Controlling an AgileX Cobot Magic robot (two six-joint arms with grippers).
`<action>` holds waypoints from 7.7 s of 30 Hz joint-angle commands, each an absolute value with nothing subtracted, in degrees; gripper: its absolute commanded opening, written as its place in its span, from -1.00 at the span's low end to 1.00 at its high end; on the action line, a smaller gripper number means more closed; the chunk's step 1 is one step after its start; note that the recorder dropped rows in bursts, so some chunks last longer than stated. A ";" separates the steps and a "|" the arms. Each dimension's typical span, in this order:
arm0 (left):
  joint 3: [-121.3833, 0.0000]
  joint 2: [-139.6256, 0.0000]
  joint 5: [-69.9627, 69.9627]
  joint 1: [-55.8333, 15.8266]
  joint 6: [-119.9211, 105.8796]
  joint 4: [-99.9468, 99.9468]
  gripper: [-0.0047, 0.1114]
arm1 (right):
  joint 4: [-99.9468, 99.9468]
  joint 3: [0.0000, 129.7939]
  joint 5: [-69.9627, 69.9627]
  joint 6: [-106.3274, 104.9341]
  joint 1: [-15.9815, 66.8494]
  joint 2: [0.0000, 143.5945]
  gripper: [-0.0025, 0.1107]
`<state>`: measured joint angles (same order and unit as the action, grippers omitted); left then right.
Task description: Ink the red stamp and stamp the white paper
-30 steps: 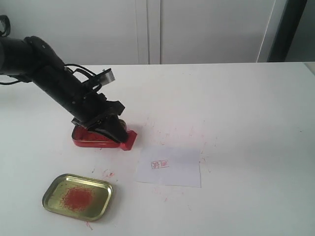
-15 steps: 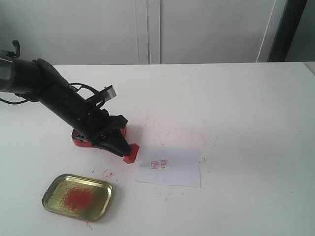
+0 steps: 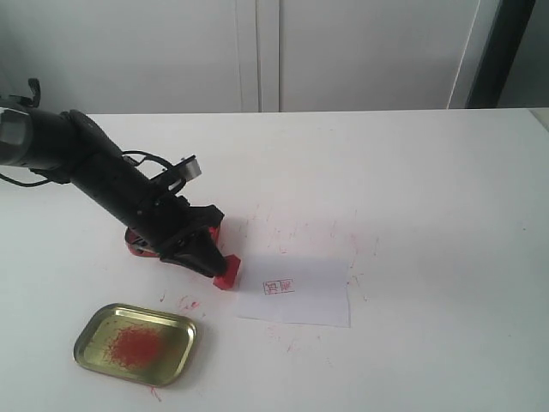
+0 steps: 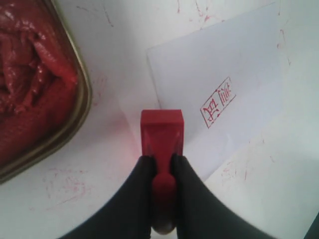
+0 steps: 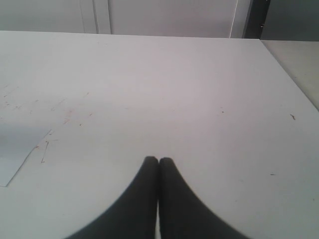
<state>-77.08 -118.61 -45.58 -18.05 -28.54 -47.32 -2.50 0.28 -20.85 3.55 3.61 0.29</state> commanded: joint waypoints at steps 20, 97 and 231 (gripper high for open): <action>-76.73 -116.36 -44.55 -17.84 -18.06 -35.41 -0.19 | -2.82 0.00 -20.03 3.71 3.34 0.00 -0.96; -76.73 -96.59 -52.35 0.36 2.56 -5.63 -0.92 | -2.82 0.00 -20.03 3.71 3.34 0.00 -0.96; 0.00 0.00 -15.98 3.91 0.72 -3.77 -0.92 | -2.82 0.00 -20.03 4.90 3.34 0.00 -0.96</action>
